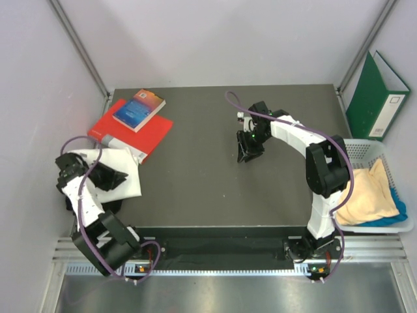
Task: Fold and stack the t-shirts
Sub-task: Put the neatly folded tshirt into the corner of the board with the left arm
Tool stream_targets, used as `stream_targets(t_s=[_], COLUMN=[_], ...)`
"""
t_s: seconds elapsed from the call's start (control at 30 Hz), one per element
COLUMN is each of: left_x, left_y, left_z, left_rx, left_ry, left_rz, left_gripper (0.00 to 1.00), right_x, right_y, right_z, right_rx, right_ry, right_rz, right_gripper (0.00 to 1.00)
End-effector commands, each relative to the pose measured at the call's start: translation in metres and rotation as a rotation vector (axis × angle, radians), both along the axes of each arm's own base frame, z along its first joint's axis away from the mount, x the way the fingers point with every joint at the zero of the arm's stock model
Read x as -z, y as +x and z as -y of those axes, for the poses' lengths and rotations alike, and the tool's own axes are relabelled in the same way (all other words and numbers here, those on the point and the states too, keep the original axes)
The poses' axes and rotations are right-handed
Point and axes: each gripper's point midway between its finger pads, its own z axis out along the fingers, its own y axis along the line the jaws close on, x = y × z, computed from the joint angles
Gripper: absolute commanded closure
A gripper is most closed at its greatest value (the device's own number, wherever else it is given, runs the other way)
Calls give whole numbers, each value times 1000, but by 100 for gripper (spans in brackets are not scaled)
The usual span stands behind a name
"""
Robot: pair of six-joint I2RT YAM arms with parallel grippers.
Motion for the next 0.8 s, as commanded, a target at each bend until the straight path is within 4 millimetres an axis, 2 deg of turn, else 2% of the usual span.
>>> stream_targets(t_s=[0.0,0.07,0.1,0.17,0.2,0.23,0.3,0.33,0.4,0.43,0.5,0.53,0.57,0.6,0.63,0.67,0.77], left_x=[-17,-16,-23,-16,-26,-18,-17,-15,-10,-9,-2,12,7,10,25,20,41], left_y=[28,40,49,61,71,78,88,99,109,121,126,129,137,140,141,147,149], left_z=[14,29,32,47,50,63,70,85,93,104,122,139,148,153,169,178,208], left_rx=[156,228,247,313,331,384,428,484,528,567,642,698,731,746,803,830,942], left_ry=[168,228,254,276,298,300,341,350,402,432,481,492,512,538,546,563,584], left_rz=[86,60,75,41,59,36,15,1,-28,-44,-80,-116,-104,-121,-152,-145,-178], left_gripper=[67,51,46,38,31,27,16,12,4,1,1,1,1,1,1,1,1], right_x=[-11,-13,-14,-18,-18,-19,-22,-23,-25,-25,-24,-24,-24,-23,-23,-22,-21], right_y=[11,14,17,19,21,23,27,28,31,32,35,35,34,37,38,36,39], right_z=[-7,-6,-4,-2,2,4,10,13,21,24,34,38,43,50,54,59,78], right_rx=[-14,-4,5,13,21,28,44,52,73,80,104,113,126,147,159,175,240], right_ry=[8,2,-8,-19,-32,-39,-64,-75,-102,-111,-140,-152,-162,-182,-187,-194,-217], right_rz=[52,65,80,99,111,117,144,150,170,175,187,191,192,199,203,200,211], right_gripper=[60,60,60,59,58,55,51,46,41,38,33,30,28,26,23,21,13])
